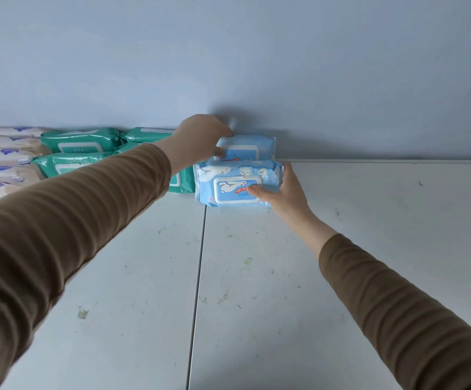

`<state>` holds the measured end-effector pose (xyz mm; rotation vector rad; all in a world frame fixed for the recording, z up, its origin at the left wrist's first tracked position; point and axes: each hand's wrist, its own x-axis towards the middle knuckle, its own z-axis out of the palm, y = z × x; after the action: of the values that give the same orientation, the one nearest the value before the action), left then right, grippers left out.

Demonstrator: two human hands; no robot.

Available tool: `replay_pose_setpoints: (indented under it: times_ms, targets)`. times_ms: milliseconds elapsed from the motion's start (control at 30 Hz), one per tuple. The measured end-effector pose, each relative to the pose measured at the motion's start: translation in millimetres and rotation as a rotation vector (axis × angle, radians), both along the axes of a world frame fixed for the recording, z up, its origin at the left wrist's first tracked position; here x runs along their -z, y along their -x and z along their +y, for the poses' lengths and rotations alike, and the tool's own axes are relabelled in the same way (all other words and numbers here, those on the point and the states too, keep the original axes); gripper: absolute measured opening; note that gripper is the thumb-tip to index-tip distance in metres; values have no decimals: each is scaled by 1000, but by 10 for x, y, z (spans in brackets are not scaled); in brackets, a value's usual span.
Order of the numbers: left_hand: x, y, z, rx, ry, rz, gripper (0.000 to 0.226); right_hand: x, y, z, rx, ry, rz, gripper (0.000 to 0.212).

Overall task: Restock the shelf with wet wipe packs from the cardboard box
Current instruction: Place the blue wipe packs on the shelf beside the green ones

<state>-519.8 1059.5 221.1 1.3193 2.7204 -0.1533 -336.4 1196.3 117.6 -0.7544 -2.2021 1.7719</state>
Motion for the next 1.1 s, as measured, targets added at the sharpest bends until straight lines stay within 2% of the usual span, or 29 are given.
replay_pose_setpoints:
  times_ms: [200, 333, 600, 667, 867, 1100]
  targets:
    - [58, -71, -20, -35, -51, -1, 55, -50, 81, -113, 68, -174, -81, 58]
    - [24, -165, -72, -35, -50, -7, 55, -112, 59, -146, 71, -167, -137, 66]
    - [-75, -598, -351, -120, -287, 3, 46, -300, -213, -101, 66, -296, -174, 90]
    - [-88, -790, -421, -129, -321, 1, 47, -342, -355, -89, 61, -337, -198, 88]
    - [-73, -1559, -636, -92, -369, -33, 47, -549, -1134, -172, -14, -496, -223, 68]
    - [163, -2826, -969, -25, -387, -116, 44, -718, -2709, -423, -89, -668, -284, 56]
